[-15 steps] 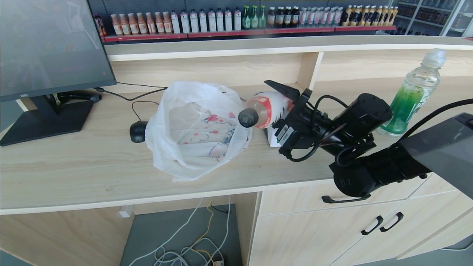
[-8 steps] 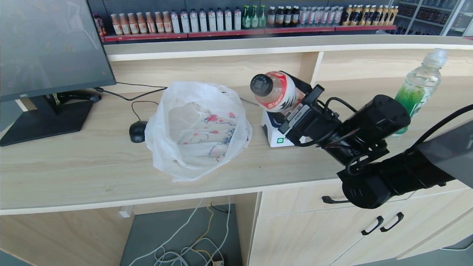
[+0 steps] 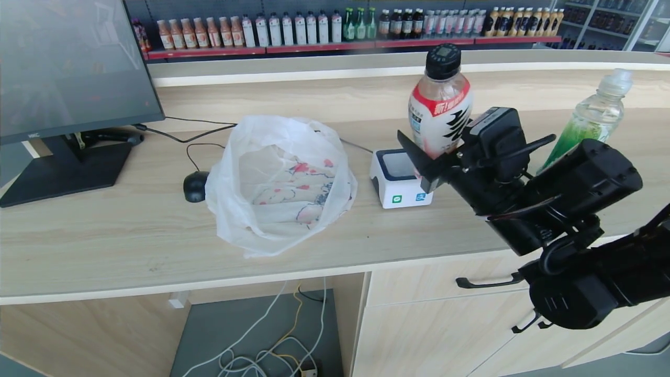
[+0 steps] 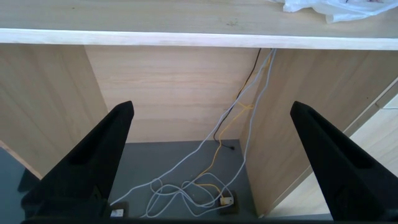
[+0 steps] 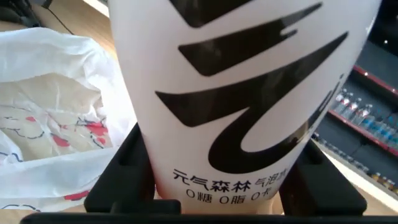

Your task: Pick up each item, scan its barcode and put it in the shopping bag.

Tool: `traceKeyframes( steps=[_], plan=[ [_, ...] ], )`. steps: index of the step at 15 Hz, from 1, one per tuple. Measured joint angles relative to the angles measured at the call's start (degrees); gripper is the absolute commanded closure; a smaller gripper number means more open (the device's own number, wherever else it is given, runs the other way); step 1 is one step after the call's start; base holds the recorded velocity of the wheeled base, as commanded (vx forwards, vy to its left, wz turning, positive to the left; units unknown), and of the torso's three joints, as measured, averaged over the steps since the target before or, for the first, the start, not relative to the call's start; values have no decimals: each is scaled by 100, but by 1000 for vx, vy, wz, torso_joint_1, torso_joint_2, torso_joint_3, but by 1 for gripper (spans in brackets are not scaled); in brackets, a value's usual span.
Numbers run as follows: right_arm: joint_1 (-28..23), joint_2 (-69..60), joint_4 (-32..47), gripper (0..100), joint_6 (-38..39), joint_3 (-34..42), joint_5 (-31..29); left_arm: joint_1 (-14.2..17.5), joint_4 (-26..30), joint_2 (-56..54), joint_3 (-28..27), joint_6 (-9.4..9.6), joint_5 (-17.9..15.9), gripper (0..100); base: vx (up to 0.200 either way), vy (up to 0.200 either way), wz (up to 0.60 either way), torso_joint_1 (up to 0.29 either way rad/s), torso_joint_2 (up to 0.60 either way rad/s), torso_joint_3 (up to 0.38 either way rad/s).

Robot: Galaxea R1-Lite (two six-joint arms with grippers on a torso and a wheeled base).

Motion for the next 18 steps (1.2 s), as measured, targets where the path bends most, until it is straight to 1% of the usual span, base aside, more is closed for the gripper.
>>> traceKeyframes(
  steps=[2,5,7,8,9,15,18],
  plan=[
    [0,-182,-2,100,983,245,-340,0,-2,0,0,0,0,0,0,0,0,0,0,0],
    [-32,-411,-6,100,1820,645,-713,0,0,0,0,0,0,0,0,0,0,0,0,0],
    [-22,-549,9,100,2308,959,-1133,0,2,0,0,0,0,0,0,0,0,0,0,0],
    [-29,-599,-2,100,2449,951,-1315,0,2,0,0,0,0,0,0,0,0,0,0,0],
    [-32,-640,-13,100,2473,936,-1351,0,2,0,0,0,0,0,0,0,0,0,0,0],
    [177,-829,-6,100,2553,909,-1353,0,2,0,0,2,0,0,0,0,0,0,0,0],
    [188,-916,-6,100,2570,945,-1354,0,2,0,0,-39,0,0,0,200,0,2,-1,4]
  ],
)
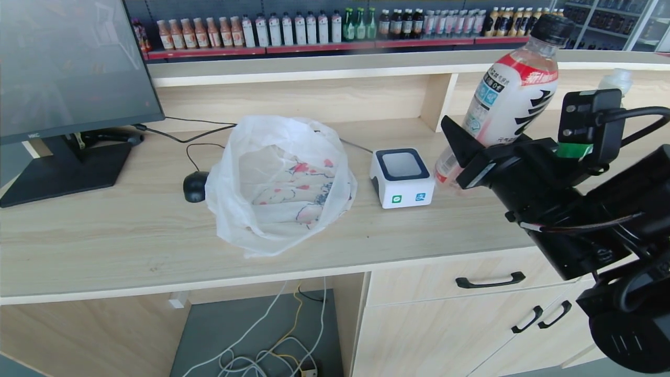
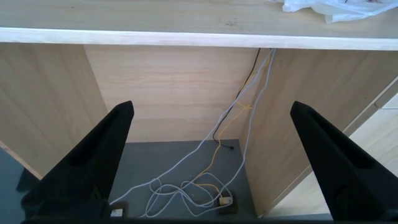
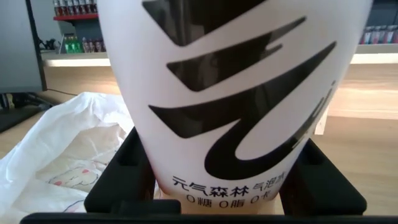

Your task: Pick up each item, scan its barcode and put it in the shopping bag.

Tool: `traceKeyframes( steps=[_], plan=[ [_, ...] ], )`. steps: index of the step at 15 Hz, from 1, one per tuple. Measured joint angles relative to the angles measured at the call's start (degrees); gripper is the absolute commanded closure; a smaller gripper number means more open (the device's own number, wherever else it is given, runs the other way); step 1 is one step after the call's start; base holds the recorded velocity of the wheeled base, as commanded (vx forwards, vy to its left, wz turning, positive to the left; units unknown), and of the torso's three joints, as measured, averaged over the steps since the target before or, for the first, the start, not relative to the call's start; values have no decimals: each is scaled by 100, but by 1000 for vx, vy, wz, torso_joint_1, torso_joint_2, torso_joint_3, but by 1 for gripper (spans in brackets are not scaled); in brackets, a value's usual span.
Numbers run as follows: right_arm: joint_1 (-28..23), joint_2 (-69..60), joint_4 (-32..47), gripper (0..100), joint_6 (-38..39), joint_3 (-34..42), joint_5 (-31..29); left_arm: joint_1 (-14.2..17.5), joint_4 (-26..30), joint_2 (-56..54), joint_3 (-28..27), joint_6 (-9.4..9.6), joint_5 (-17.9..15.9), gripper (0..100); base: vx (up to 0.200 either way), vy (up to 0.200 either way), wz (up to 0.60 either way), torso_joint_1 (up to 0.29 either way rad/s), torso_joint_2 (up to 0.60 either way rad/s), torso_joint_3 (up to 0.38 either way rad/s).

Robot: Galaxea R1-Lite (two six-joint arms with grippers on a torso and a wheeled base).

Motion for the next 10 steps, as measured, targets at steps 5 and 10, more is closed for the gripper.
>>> traceKeyframes(
  steps=[5,10],
  plan=[
    [-11,-193,13,100,88,63,-7,0,0,0,0,-12,0,0,0,200,0,2,-3,3],
    [-11,-302,2,100,83,140,1,2,-2,0,0,-6,0,0,0,200,0,2,3,3]
  ],
)
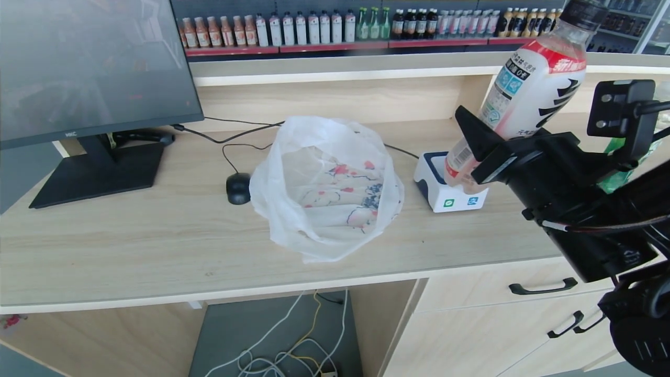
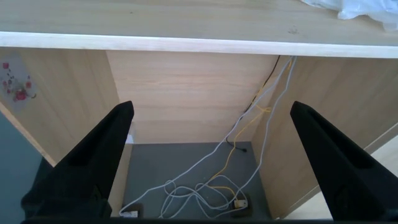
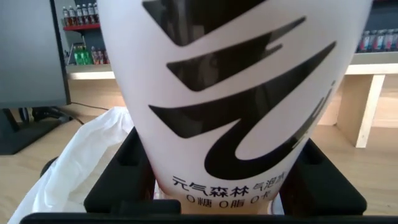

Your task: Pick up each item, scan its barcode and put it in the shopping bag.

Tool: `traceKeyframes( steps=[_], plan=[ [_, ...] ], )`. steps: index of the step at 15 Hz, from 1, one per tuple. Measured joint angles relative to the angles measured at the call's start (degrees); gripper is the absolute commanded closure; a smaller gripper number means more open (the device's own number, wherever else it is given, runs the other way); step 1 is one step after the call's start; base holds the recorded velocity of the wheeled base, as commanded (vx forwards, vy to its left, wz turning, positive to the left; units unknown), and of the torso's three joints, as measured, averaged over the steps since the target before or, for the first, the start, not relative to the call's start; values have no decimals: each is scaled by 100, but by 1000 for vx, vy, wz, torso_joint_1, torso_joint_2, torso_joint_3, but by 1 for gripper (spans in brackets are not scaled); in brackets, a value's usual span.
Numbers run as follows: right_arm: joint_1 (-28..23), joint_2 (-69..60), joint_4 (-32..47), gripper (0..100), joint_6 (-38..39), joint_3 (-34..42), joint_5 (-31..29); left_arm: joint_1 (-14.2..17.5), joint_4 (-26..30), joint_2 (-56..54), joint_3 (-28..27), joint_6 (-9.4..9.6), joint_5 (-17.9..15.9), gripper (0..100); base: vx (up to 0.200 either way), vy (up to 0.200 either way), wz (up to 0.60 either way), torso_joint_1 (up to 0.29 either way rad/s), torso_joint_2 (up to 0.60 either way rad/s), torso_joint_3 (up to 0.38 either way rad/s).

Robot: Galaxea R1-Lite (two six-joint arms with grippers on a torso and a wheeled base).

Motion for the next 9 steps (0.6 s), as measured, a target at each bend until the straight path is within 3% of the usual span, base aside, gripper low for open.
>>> traceKeyframes(
  steps=[2,9],
  plan=[
    [0,-9,-10,100,0,0,0,0,2,0,0,6,0,0,0,200,0,2,2,2],
    [13,55,1,100,-23,-118,11,-2,-7,0,0,20,0,0,0,0,0,0,0,0]
  ],
)
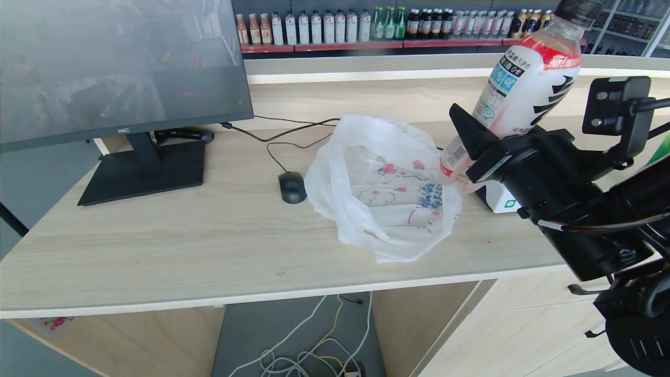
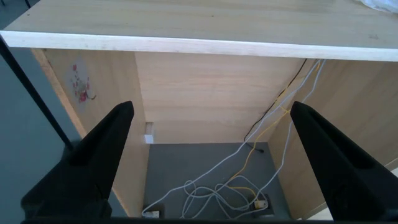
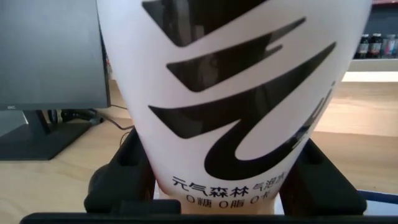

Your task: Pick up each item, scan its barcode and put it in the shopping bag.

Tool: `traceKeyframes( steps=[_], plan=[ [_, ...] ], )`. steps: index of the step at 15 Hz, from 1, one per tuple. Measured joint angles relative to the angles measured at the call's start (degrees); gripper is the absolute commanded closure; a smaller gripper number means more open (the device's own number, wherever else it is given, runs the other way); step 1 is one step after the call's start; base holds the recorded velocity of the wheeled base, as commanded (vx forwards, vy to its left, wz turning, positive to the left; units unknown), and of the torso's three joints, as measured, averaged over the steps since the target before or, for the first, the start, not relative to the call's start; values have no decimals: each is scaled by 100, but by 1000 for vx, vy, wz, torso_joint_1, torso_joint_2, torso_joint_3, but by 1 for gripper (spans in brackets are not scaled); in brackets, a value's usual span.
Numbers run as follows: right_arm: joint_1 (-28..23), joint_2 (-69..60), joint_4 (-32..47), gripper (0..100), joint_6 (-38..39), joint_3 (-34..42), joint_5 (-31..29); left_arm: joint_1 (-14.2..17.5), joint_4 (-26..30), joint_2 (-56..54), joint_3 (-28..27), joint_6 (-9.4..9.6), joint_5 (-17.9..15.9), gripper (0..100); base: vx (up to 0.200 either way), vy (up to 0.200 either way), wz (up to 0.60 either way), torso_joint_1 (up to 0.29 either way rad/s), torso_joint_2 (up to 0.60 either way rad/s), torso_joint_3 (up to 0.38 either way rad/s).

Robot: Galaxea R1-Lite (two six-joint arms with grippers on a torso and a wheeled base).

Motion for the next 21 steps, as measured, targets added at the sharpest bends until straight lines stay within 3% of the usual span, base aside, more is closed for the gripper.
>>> traceKeyframes(
  steps=[10,14,18,21],
  plan=[
    [221,794,-9,100,52,-411,148,0,0,0,0,2,0,0,0,0,0,0,0,0],
    [180,1020,1009,100,57,-1117,235,0,2,0,0,0,0,0,0,0,0,0,0,0],
    [-13,1296,2238,100,55,-2475,407,0,0,0,0,0,0,0,0,0,0,0,0,0],
    [-43,1684,2630,100,50,-3181,435,0,2,0,0,0,0,0,0,0,0,0,0,0]
  ],
)
